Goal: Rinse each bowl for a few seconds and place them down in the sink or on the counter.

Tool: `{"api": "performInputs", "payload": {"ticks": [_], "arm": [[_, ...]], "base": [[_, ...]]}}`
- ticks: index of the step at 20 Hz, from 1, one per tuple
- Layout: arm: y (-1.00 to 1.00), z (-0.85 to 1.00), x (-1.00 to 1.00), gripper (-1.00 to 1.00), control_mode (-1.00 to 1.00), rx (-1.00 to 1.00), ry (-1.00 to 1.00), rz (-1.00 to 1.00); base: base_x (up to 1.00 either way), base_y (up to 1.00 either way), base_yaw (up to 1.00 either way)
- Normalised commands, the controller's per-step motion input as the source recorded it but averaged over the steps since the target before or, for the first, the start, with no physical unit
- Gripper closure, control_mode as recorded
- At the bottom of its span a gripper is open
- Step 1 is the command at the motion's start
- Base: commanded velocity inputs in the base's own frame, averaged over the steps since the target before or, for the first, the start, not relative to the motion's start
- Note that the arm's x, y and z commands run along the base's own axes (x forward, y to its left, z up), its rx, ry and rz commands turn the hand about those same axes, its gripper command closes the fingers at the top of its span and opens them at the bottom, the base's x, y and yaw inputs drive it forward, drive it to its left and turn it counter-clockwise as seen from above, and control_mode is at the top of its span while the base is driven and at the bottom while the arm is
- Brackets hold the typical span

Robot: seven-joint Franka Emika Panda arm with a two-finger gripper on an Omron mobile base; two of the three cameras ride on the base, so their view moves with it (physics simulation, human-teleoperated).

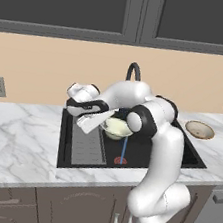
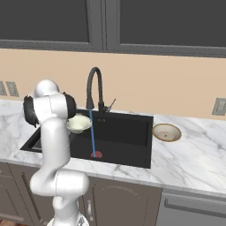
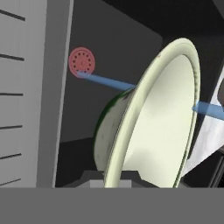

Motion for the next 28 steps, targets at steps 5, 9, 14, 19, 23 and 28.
{"api": "performInputs", "payload": {"ticks": [5,9,14,19,23,28], "arm": [[0.42,0.06,0.11,1.00,-1.00,-0.02,-0.02,0.00],[0.34,0.08,0.18,1.00,-1.00,-0.05,-0.05,0.00],[0.30,0.01,0.25,1.00,-1.00,-0.05,-0.02,0.00],[0.29,0.00,0.26,1.00,-1.00,-0.04,0.00,0.00],[0.34,0.00,0.27,1.00,-1.00,-0.01,0.00,0.00],[0.34,-0.07,0.27,1.00,-1.00,0.00,0.00,0.00]], "base": [[0.00,0.00,0.00],[0.00,0.00,0.00],[0.00,0.00,0.00],[0.00,0.00,0.00],[0.00,0.00,0.00],[0.00,0.00,0.00]]}}
